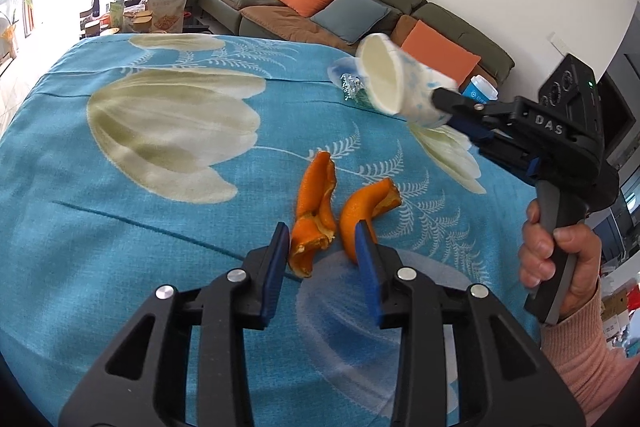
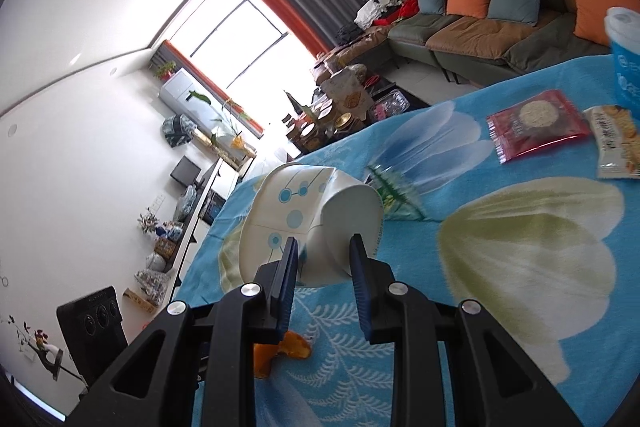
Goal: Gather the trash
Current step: 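Grasp the second paper cup with the right tool, then grasp the orange peel with the left tool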
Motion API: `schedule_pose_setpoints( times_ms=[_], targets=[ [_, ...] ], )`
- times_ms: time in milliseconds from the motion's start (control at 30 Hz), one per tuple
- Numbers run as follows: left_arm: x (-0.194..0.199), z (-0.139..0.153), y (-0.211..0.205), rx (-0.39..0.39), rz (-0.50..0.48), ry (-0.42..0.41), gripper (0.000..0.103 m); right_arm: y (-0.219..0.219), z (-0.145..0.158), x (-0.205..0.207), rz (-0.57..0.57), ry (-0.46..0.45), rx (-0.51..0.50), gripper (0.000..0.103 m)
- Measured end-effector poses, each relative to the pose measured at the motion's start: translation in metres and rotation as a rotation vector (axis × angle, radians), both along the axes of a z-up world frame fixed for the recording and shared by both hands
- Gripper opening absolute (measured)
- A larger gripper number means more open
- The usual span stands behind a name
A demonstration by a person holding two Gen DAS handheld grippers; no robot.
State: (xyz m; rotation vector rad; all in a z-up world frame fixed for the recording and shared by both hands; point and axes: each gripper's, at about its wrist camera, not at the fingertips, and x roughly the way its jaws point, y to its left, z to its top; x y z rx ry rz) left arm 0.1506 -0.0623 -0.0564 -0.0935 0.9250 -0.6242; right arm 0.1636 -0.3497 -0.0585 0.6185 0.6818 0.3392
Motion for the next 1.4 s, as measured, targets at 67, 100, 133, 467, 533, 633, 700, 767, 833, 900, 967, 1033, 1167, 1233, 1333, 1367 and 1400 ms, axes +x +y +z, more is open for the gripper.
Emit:
schedule_pose_setpoints(
  times_ms=[67, 100, 133, 467, 533, 633, 700, 767, 833, 900, 967, 1033, 1167, 1233, 1333, 1367, 1400],
  targets=[
    [0.001, -0.001, 0.001, -0.003, 0.002, 0.004, 0.033, -0.011, 0.001, -0.005, -0.028, -0.005, 0.007, 0.025],
    [0.001, -0.001, 0.0, -0.006, 0.001, 0.006, 0.033, -0.017, 0.001, -0.008, -0.042, -0.007, 0.012, 0.025],
    [0.001, -0.002, 0.001, -0.008, 0.001, 0.008, 0.031, -0.023, 0.001, -0.011, -0.056, -0.009, 0.017, 0.025],
    [-0.002, 0.0, 0.004, -0.019, 0.007, -0.004, 0.018, -0.029, 0.002, -0.025, -0.059, -0.021, 0.028, 0.025],
    [-0.005, 0.003, 0.004, -0.022, 0.004, -0.019, 0.017, -0.025, 0.002, -0.026, -0.045, -0.024, 0.035, 0.025],
    [-0.012, 0.009, 0.008, -0.021, 0.003, -0.047, 0.017, -0.016, 0.001, -0.026, -0.016, -0.025, 0.038, 0.025],
    [-0.017, 0.012, 0.01, -0.024, 0.001, -0.058, 0.016, -0.009, 0.002, -0.026, 0.004, -0.026, 0.039, 0.025],
    [-0.023, 0.015, 0.015, -0.026, -0.001, -0.07, 0.016, -0.002, 0.001, -0.026, 0.024, -0.023, 0.041, 0.025],
    [-0.028, 0.018, 0.02, -0.013, 0.004, -0.086, 0.016, 0.003, 0.0, -0.025, 0.036, -0.019, 0.044, 0.025],
    [-0.032, 0.018, 0.024, -0.01, -0.003, -0.087, 0.016, 0.008, -0.002, -0.025, 0.05, -0.015, 0.047, 0.025],
    [-0.033, 0.014, 0.028, 0.003, 0.004, -0.072, 0.017, 0.013, -0.003, -0.025, 0.06, -0.01, 0.049, 0.025],
    [-0.031, 0.008, 0.03, 0.014, 0.003, -0.044, 0.019, 0.017, -0.004, -0.022, 0.071, -0.006, 0.051, 0.025],
    [-0.029, -0.003, 0.033, 0.025, 0.009, -0.002, 0.034, 0.025, -0.006, -0.023, 0.092, -0.001, 0.046, 0.025],
    [-0.03, -0.007, 0.033, 0.025, 0.007, 0.005, 0.033, 0.028, -0.006, -0.024, 0.1, 0.001, 0.045, 0.025],
    [-0.031, -0.011, 0.034, 0.015, 0.005, 0.015, 0.02, 0.031, -0.006, -0.022, 0.111, 0.0, 0.046, 0.025],
    [-0.032, -0.011, 0.034, 0.013, 0.007, 0.014, 0.019, 0.032, -0.005, -0.023, 0.114, 0.0, 0.046, 0.025],
    [-0.033, -0.01, 0.034, 0.015, 0.011, 0.006, 0.019, 0.033, -0.005, -0.023, 0.119, -0.001, 0.047, 0.025]
  ],
)
